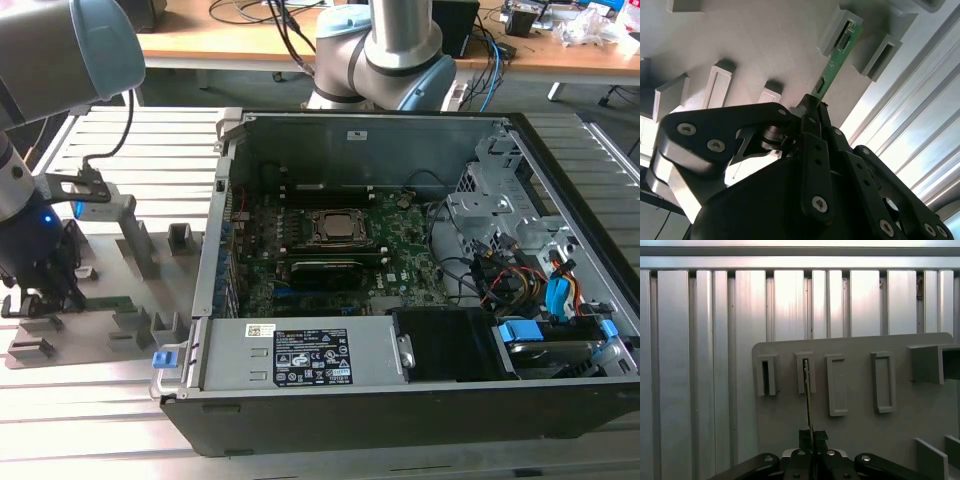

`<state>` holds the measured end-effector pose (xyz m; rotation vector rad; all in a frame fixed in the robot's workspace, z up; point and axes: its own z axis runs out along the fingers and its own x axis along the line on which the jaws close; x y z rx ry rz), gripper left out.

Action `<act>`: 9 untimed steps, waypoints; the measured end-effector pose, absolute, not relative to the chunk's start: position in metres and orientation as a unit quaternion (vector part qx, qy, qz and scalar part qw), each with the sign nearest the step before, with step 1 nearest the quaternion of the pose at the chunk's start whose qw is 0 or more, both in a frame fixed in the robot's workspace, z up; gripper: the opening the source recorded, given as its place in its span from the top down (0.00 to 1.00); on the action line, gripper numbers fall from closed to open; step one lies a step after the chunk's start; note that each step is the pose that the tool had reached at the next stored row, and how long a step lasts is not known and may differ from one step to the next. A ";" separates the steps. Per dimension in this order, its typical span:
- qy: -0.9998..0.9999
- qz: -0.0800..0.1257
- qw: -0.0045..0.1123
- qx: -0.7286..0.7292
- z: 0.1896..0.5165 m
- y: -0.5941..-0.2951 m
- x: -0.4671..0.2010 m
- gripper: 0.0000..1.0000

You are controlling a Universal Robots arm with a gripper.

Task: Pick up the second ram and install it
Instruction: 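Pick up the second ram and move it above second insertion slot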

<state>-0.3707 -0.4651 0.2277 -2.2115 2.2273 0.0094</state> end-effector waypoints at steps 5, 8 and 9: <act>0.710 0.003 0.001 -0.705 0.231 -0.465 -0.371 0.86; 0.710 0.003 0.002 -0.705 0.232 -0.465 -0.371 0.86; 0.710 0.003 0.002 -0.705 0.232 -0.465 -0.371 0.86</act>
